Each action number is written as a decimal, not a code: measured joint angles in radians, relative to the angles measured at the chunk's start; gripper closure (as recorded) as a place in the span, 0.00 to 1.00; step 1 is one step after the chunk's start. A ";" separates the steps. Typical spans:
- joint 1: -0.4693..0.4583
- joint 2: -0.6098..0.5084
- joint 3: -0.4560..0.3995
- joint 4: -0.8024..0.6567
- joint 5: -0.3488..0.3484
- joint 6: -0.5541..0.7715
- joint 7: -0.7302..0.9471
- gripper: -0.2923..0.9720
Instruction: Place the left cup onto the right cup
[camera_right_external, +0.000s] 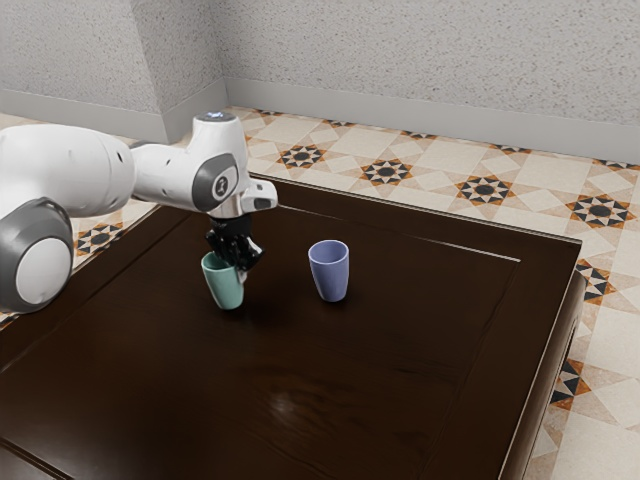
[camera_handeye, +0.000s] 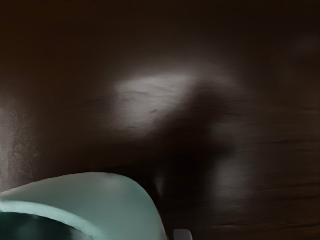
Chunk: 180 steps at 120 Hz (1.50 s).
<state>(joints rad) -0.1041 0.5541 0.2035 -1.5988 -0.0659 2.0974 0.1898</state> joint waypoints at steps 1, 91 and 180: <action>0.000 0.000 0.000 0.000 0.000 0.000 0.000 0.81; -0.076 -0.262 -0.015 0.020 0.017 -0.186 -0.006 0.85; -0.118 0.042 -0.139 0.483 0.017 -0.262 -0.013 0.85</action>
<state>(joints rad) -0.2225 0.5966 0.0646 -1.1153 -0.0490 1.8352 0.1771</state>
